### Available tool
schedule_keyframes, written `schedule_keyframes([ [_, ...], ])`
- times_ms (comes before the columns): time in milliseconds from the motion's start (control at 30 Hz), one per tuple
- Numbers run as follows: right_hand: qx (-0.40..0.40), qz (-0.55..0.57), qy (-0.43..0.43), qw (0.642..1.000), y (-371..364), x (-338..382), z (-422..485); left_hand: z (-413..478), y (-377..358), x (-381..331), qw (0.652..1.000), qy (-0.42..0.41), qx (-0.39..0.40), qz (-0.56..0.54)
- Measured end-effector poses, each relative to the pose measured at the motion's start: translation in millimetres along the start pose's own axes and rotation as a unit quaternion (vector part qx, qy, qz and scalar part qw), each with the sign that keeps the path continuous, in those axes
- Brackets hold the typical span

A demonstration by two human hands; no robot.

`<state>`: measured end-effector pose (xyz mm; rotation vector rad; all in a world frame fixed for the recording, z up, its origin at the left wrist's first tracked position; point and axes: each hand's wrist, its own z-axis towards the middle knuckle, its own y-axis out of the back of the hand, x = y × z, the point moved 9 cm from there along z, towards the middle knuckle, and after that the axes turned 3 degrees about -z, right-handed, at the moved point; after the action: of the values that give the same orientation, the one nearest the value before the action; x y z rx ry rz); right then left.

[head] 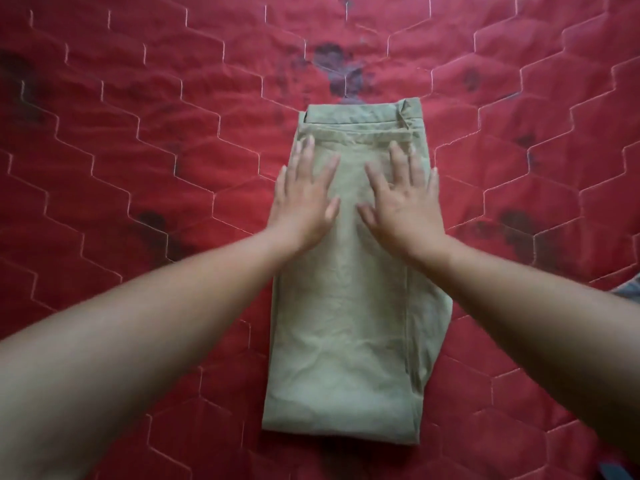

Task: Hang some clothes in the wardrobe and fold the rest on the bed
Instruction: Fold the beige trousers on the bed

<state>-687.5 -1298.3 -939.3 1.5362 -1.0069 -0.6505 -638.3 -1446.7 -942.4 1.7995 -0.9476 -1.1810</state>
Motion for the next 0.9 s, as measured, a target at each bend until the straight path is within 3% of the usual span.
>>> schedule_keyframes([
  [67,0.034,-0.043,0.015,0.998,-37,-4,-12,-21,-36,5,0.997,-0.023,0.031,0.071],
  [133,0.029,-0.042,0.014,0.999,-56,-10,-11,-25,-51,14,0.994,-0.029,0.013,0.108],
  [233,-0.005,-0.057,0.018,0.998,-62,-10,-6,-19,-55,18,0.99,-0.044,-0.035,0.131],
  [333,0.002,-0.078,0.019,0.997,-52,-5,-17,-28,-50,14,0.989,-0.05,-0.022,0.137],
  [500,-0.026,-0.023,0.07,0.997,-56,43,-152,-165,-70,-1,0.984,-0.123,-0.04,0.123],
  [633,0.024,-0.052,0.122,0.991,-107,64,-263,-256,-121,16,0.983,-0.111,0.022,0.142],
  [800,0.023,-0.06,0.109,0.992,-129,61,-258,-252,-132,21,0.983,-0.125,0.016,0.134],
  [900,0.06,-0.063,0.087,0.992,-116,62,-265,-257,-122,17,0.99,-0.078,0.038,0.111],
])
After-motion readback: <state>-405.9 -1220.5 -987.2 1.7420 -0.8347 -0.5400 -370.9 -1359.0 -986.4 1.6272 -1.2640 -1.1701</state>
